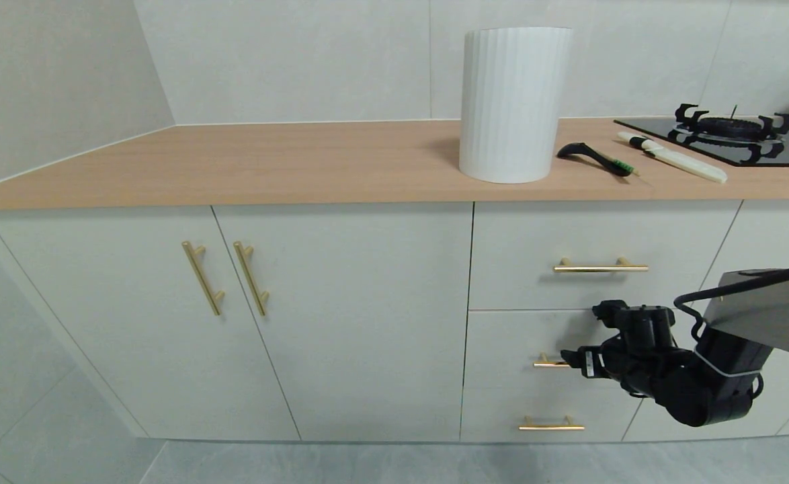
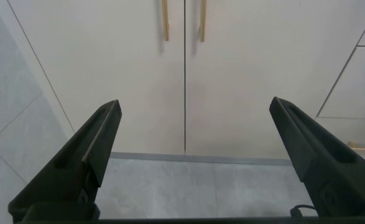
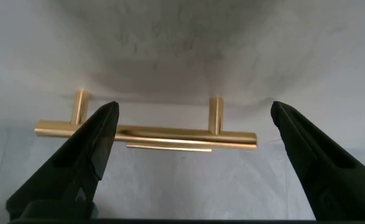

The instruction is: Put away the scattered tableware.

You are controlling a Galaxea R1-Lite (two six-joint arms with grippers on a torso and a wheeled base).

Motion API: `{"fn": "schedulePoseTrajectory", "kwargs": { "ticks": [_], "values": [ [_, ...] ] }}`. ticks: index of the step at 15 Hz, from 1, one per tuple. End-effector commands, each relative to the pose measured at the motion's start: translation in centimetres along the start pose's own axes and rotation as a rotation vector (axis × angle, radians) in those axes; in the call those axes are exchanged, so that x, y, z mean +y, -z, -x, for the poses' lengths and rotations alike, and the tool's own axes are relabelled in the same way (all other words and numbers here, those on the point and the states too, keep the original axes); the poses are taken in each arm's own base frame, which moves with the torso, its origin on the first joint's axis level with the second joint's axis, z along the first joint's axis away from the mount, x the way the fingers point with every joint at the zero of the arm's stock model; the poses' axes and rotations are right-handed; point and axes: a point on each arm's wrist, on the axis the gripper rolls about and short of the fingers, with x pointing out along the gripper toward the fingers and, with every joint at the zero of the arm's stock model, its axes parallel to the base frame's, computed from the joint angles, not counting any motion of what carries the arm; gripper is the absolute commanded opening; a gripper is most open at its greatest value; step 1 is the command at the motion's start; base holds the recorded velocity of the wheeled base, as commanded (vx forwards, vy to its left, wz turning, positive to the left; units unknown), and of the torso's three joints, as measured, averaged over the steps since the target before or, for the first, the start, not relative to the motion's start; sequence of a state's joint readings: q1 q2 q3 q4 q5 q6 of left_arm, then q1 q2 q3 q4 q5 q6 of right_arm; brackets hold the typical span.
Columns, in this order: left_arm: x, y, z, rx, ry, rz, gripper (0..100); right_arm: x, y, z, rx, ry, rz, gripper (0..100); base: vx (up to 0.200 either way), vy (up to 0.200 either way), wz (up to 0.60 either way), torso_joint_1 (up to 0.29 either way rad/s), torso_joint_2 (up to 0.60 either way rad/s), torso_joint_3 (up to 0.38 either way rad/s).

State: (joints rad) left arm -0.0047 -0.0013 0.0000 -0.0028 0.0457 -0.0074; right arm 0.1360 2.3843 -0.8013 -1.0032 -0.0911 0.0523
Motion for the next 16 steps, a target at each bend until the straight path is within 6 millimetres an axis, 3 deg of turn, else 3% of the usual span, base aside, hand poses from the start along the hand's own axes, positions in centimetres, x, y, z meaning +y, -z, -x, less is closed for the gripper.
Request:
{"fn": "schedulePoseTrajectory", "kwargs": {
  "ticks": [1,8,16],
  "values": [
    [0.0,0.0,0.0,0.001,0.0,0.002,100,0.1,0.3,-0.6,0.005,0.024,0.002,100,0.0,0.0,0.0,0.0,0.0,0.0],
    [0.0,0.0,0.0,0.001,0.0,0.0,100,0.1,1.8,-0.6,0.055,0.032,0.053,100,0.0,0.0,0.0,0.0,0.0,0.0],
    [0.0,0.0,0.0,0.001,0.0,0.0,100,0.1,2.1,0.3,0.078,0.03,0.063,100,0.0,0.0,0.0,0.0,0.0,0.0]
  ]
}}
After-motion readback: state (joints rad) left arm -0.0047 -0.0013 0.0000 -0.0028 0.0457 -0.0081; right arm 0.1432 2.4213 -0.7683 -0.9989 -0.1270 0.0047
